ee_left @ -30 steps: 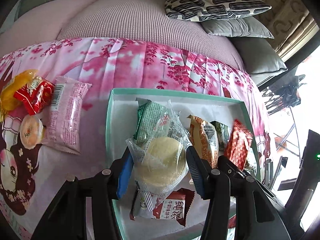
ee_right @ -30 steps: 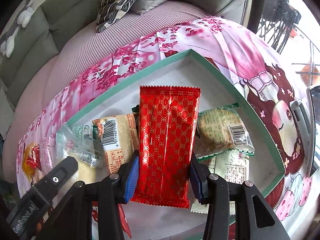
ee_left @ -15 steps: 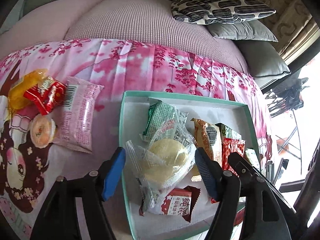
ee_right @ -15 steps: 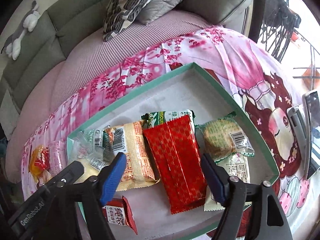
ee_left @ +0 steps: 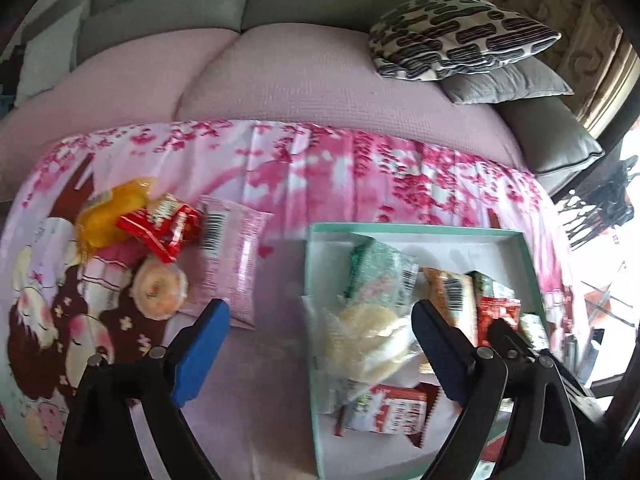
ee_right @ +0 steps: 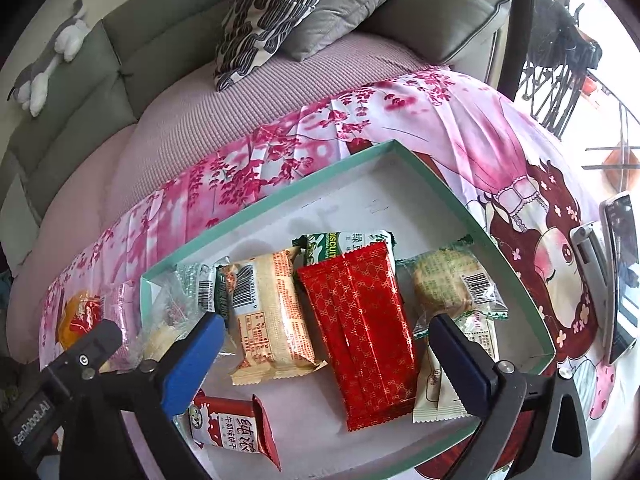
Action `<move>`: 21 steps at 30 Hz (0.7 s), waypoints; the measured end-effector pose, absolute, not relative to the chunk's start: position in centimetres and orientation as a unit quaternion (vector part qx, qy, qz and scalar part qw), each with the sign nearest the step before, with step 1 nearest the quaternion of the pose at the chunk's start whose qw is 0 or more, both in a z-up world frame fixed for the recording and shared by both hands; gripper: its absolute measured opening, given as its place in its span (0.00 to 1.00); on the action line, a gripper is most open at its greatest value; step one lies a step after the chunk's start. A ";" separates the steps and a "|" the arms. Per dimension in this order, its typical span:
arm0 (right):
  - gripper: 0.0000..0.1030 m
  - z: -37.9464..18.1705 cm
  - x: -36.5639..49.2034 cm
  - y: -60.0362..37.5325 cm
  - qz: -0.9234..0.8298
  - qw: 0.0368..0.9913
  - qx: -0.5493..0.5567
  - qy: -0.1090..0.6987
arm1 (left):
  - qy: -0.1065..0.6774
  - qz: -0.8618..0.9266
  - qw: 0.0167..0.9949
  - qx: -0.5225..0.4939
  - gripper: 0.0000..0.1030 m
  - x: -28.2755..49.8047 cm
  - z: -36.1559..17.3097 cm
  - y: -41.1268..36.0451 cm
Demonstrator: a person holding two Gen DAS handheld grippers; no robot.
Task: Organize snacks
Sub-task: 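Withdraw both open grippers from the tray back to the snack pile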
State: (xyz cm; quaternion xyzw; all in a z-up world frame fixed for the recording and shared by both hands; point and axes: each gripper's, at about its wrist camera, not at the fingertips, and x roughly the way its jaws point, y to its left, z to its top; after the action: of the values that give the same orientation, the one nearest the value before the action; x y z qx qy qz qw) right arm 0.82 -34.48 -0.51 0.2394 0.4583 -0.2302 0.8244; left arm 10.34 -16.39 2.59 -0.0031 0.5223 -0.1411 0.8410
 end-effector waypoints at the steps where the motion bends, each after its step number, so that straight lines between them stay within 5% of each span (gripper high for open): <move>1: 1.00 -0.6 0.9 -34.4 -0.229 0.824 0.238 0.460 | 0.520 -0.134 0.844 0.001 0.90 10.4 2.5 -16.2; 21: 1.00 0.4 3.7 -27.4 -0.172 0.847 0.163 0.475 | 0.510 -0.015 0.860 0.020 0.94 11.6 1.6 -7.6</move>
State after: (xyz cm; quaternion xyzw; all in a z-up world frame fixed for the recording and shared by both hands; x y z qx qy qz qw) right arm 3.75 -27.39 0.40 0.1627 0.4754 -0.1718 0.8473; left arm 11.60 -7.58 1.60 0.0199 0.5102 -0.0149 0.8597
